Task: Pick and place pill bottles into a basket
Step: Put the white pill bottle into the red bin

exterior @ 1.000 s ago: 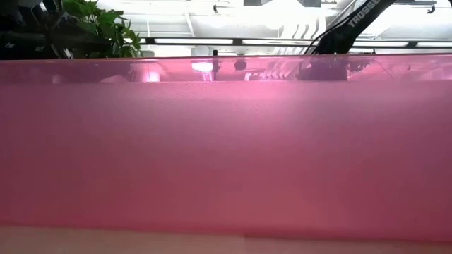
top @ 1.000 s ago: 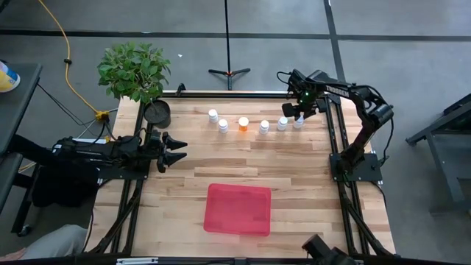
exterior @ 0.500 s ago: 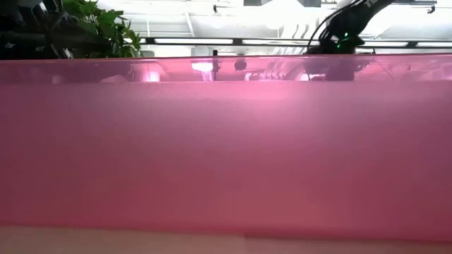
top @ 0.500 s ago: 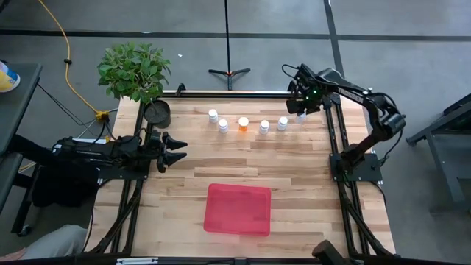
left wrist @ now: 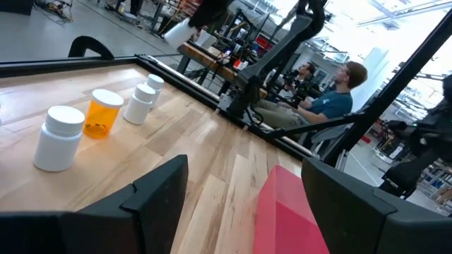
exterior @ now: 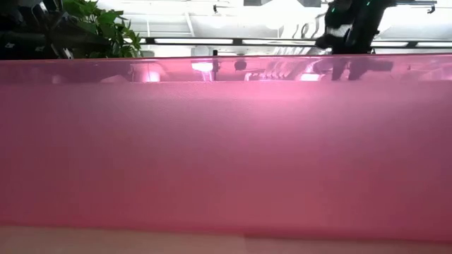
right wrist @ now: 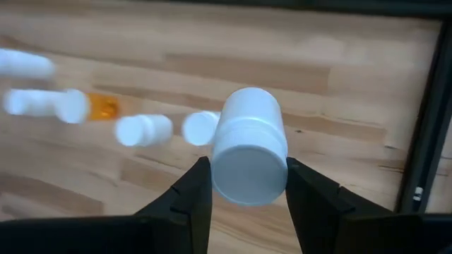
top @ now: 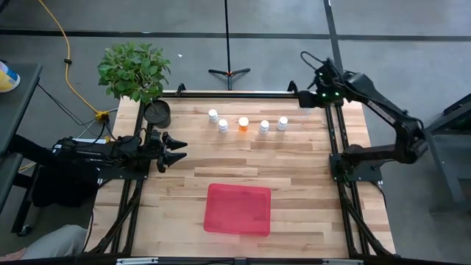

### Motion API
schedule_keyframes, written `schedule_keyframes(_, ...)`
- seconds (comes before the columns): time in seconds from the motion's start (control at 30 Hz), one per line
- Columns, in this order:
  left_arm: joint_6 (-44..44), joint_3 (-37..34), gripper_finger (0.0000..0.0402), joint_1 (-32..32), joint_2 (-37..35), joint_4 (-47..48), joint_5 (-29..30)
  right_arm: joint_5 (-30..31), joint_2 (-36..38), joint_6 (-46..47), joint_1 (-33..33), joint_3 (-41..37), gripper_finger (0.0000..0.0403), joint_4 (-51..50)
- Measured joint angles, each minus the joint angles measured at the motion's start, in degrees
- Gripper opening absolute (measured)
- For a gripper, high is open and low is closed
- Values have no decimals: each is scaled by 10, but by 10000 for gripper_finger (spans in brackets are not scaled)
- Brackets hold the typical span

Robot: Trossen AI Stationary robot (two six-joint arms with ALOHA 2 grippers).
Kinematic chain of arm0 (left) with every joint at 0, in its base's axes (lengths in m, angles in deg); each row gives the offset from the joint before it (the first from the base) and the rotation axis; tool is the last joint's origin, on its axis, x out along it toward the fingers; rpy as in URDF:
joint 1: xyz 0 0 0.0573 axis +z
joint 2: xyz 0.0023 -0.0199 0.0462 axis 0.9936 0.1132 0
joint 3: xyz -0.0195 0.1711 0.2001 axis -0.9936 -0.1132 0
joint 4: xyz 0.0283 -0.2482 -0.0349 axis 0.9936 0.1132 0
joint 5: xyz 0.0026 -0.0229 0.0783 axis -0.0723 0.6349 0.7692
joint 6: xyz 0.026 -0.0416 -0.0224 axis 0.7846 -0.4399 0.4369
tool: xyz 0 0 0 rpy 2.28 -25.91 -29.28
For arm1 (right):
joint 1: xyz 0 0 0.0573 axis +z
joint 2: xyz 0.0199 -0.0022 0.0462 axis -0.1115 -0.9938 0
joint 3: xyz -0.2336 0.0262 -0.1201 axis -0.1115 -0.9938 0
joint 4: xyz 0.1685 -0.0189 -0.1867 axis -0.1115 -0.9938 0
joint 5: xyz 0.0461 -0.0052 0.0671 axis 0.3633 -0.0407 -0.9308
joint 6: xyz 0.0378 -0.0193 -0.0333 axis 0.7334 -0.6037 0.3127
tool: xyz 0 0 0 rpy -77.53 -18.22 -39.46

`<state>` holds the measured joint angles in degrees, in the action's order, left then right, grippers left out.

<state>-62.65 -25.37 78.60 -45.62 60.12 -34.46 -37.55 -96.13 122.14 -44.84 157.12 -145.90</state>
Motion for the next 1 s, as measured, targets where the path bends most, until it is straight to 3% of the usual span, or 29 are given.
schedule_keyframes(0.33, 0, 0, 310, 0, 0, 0, 0, 10, 98, 24, 76, 0, 139, 147)
schedule_keyframes(0.6, 1, 0, 310, 0, 0, 0, 0, 44, 118, -69, 161, 0, 139, 354)
schedule_keyframes(0.73, 0, 0, 310, 0, 0, 0, 0, -14, 113, -109, 208, 0, 139, 466)
schedule_keyframes(1.0, -11, 0, 310, 0, 0, 5, 0, -138, 87, -85, 306, 0, 139, 605)
